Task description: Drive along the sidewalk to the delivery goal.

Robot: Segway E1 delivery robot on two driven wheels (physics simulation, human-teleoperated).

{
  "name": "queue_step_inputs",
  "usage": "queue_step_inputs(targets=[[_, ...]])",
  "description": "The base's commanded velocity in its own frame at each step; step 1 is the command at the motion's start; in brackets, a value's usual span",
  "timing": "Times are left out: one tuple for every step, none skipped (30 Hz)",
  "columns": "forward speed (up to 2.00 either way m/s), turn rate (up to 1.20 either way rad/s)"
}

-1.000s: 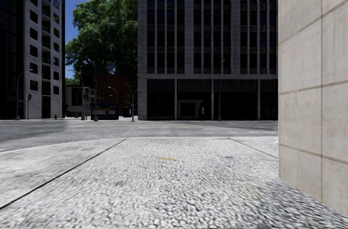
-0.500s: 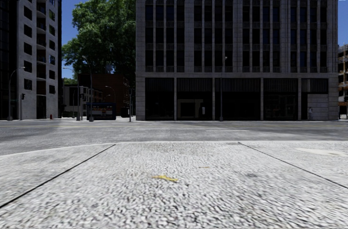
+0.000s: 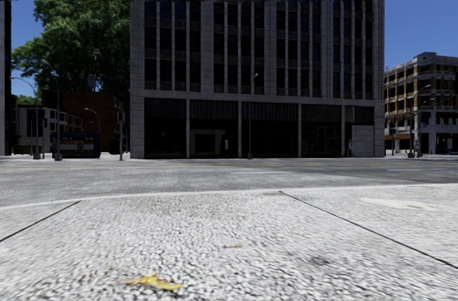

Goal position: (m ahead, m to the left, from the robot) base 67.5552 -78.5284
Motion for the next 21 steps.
queue_step_inputs(targets=[[1.40, -0.51], [1.40, -0.51], [1.40, -0.51], [1.40, -0.51], [1.40, -0.51], [1.42, -0.51], [1.44, -0.51], [1.45, -0.51], [1.45, -0.51], [1.45, -0.51], [1.46, -0.51], [1.46, -0.51], [1.47, -0.51], [1.49, -0.51], [1.49, -0.51], [1.49, -0.51], [1.49, -0.51], [1.49, -0.51], [1.49, -0.51], [1.49, -0.51], [1.49, -0.51]])
